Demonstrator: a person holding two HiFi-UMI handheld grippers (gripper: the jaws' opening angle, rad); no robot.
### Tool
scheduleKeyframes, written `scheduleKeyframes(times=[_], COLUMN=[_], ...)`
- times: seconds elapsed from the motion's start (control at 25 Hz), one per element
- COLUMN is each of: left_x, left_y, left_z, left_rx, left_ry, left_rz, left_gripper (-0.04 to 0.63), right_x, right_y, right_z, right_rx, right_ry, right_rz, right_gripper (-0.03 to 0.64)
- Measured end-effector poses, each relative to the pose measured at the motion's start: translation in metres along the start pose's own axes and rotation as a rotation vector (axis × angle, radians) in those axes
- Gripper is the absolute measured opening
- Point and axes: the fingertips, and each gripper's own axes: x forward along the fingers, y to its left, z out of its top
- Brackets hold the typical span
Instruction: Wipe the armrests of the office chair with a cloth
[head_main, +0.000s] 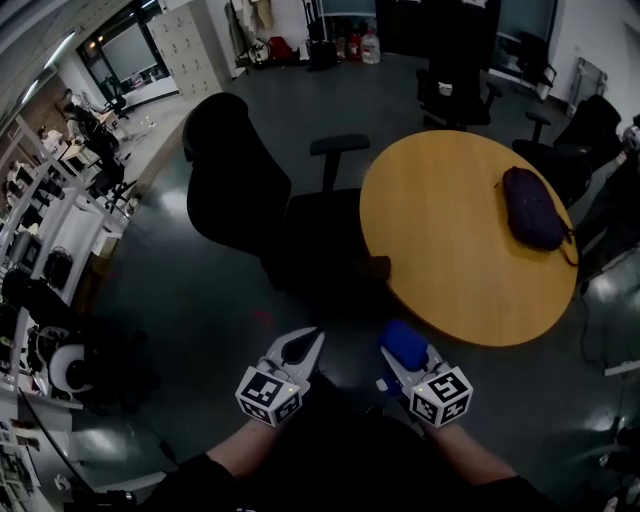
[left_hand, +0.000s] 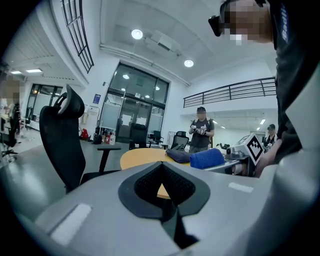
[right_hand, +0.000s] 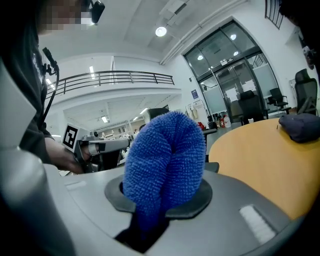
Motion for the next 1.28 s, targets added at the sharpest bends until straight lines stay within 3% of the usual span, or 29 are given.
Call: scheduleKeyframes(times=[0.4,0.88,1.28], left_x=[0.047,0.087,0.109], left_y=[0.097,0.177,0.195], left_z=[-0.017,-0.052,-0.103], left_rx=[0.022,0.100,0.106], left_ry=[0.049,0.146,0.245], left_rz=[-0.080,-0.297,-0.275], left_gripper=[0.015,0.015,0.015], right_x=[0.077,0.152,0.156], right_y=[-0.034,-0.088,-0.154], right_z=[0.029,0.073,0.070], right_rx=[-0.008,-0.016,-0.049], right_ry=[0.024,0.022,0.068], right_rz=[-0.109,-0.344,-0.398], right_gripper=[0.107,0.107,0.107])
